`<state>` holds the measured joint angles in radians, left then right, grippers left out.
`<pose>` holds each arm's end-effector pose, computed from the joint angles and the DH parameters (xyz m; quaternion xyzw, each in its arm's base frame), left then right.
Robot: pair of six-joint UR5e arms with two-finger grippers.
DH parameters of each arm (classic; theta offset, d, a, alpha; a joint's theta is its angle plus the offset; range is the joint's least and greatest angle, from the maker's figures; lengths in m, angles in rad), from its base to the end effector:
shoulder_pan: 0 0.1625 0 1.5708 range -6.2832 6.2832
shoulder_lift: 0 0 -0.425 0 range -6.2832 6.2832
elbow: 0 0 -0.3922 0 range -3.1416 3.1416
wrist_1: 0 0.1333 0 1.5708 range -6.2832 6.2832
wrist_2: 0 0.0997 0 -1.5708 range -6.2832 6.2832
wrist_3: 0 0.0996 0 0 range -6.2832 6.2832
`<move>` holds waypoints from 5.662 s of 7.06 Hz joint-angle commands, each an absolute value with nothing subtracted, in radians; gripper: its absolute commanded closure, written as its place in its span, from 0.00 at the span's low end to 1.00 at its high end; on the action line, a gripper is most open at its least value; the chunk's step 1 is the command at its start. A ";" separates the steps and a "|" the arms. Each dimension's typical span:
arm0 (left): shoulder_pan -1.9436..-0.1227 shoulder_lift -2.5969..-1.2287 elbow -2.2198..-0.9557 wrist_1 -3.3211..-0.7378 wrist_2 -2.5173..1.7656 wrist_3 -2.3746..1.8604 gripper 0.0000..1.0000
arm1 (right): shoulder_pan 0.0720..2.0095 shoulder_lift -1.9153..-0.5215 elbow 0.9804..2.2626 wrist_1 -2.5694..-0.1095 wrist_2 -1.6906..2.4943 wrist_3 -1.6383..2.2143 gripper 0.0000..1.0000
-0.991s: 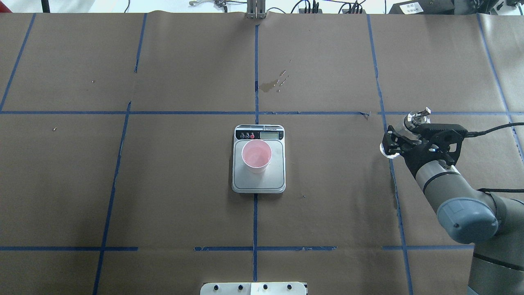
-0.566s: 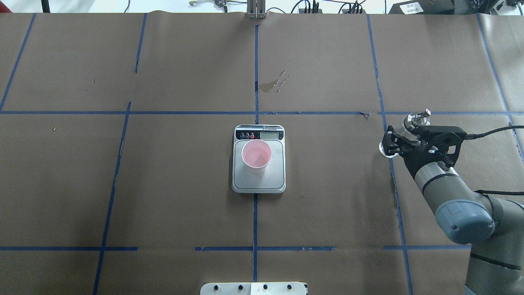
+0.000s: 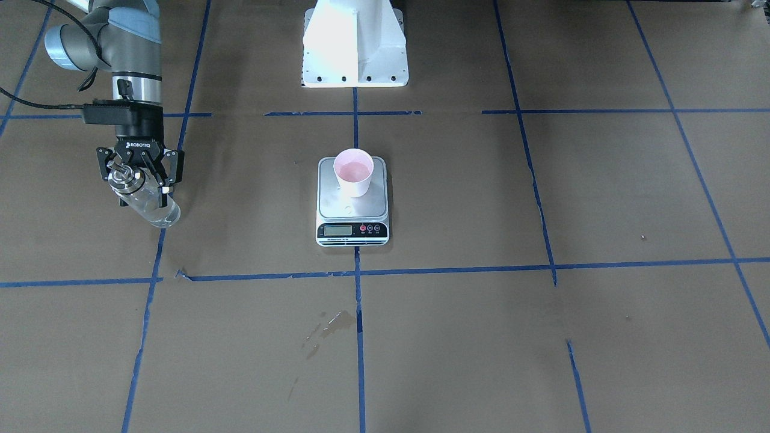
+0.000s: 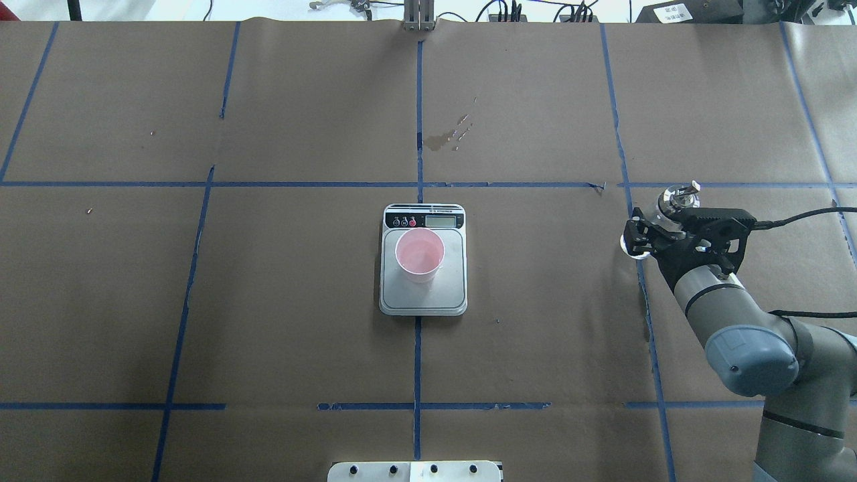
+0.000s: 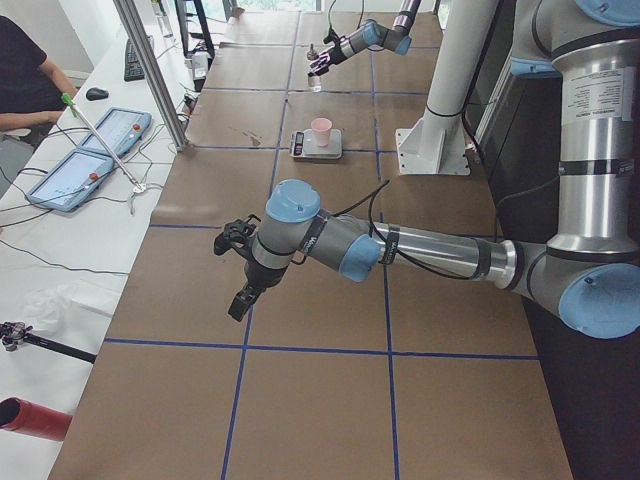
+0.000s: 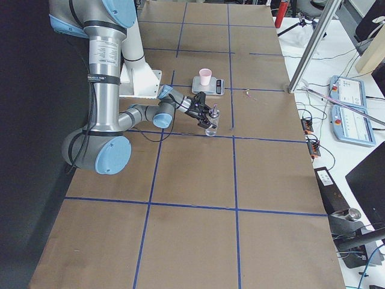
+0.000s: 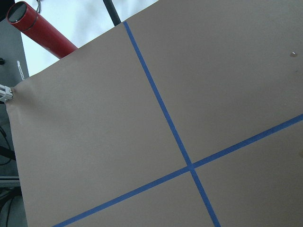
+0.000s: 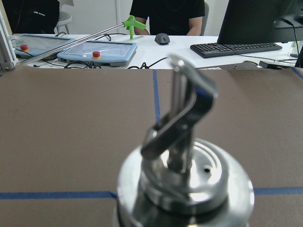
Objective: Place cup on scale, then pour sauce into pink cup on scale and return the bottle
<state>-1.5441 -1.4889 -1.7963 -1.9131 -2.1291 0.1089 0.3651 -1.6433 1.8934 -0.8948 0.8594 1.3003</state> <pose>-0.0677 -0.4830 0.5581 0.2421 0.2577 0.1293 0.9264 -0.3677 -0.3529 0.4550 0.4268 -0.3004 0.1950 0.8304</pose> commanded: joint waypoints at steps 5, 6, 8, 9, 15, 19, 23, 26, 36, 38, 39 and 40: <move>-1.557 -1.493 -1.796 -1.913 -2.129 0.123 0.00 | 0.364 -1.652 1.887 -0.896 0.877 1.302 0.86; -1.557 -1.493 -1.795 -1.913 -2.129 0.123 0.00 | 0.364 -1.654 1.885 -0.896 0.884 1.302 0.76; -1.557 -1.493 -1.795 -1.913 -2.129 0.123 0.00 | 0.362 -1.654 1.881 -0.894 0.884 1.302 0.48; -1.557 -1.493 -1.795 -1.913 -2.129 0.123 0.00 | 0.359 -1.648 1.881 -0.894 0.884 1.302 0.40; -1.559 -1.493 -1.793 -1.913 -2.129 0.123 0.00 | 0.356 -1.655 1.888 -0.887 0.909 1.296 0.00; -1.568 -1.491 -1.795 -1.913 -2.129 0.127 0.00 | 0.360 -1.742 2.034 -0.928 1.176 1.296 0.00; -1.571 -1.489 -1.796 -1.913 -2.128 0.129 0.00 | 0.427 -1.778 2.357 -1.441 1.616 1.293 0.00; -1.571 -1.486 -1.798 -1.914 -2.126 0.129 0.00 | 0.714 -1.660 2.388 -1.731 1.939 1.039 0.00; -1.591 -1.450 -1.732 -1.911 -2.135 0.277 0.00 | 1.520 -1.526 1.703 -1.723 2.361 -0.190 0.00; -1.632 -1.437 -1.683 -1.908 -2.146 0.284 0.00 | 1.520 -1.554 1.661 -1.611 2.356 -0.177 0.00; -1.631 -1.442 -1.683 -1.914 -2.146 0.285 0.00 | 1.520 -1.555 1.664 -1.609 2.356 -0.117 0.00; -1.631 -1.448 -1.678 -1.917 -2.140 0.284 0.00 | 1.520 -1.555 1.660 -1.609 2.350 -0.077 0.00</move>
